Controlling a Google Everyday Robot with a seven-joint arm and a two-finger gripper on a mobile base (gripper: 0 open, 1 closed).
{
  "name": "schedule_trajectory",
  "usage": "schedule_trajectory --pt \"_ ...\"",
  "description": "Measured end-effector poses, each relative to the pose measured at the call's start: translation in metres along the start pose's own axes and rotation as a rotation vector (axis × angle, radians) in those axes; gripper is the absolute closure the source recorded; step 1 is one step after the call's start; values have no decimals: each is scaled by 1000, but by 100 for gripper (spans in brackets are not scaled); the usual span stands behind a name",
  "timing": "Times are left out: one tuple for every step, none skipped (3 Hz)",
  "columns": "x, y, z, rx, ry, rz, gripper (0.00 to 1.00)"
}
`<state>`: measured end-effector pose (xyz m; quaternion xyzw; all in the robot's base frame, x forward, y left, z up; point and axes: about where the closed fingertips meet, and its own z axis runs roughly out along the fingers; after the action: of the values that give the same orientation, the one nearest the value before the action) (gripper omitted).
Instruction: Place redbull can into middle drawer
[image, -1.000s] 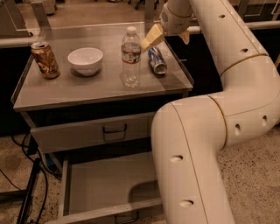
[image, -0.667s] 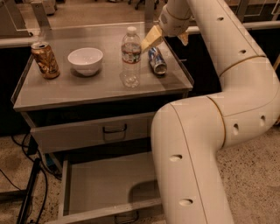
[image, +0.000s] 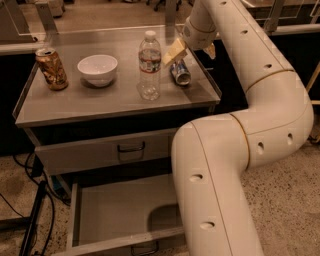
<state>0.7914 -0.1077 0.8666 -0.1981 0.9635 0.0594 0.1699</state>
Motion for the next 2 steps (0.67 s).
schedule_trajectory --pt "-3 -5 3 12 -10 -2 0" --pt "-5 -7 8 28 -12 -13 0"
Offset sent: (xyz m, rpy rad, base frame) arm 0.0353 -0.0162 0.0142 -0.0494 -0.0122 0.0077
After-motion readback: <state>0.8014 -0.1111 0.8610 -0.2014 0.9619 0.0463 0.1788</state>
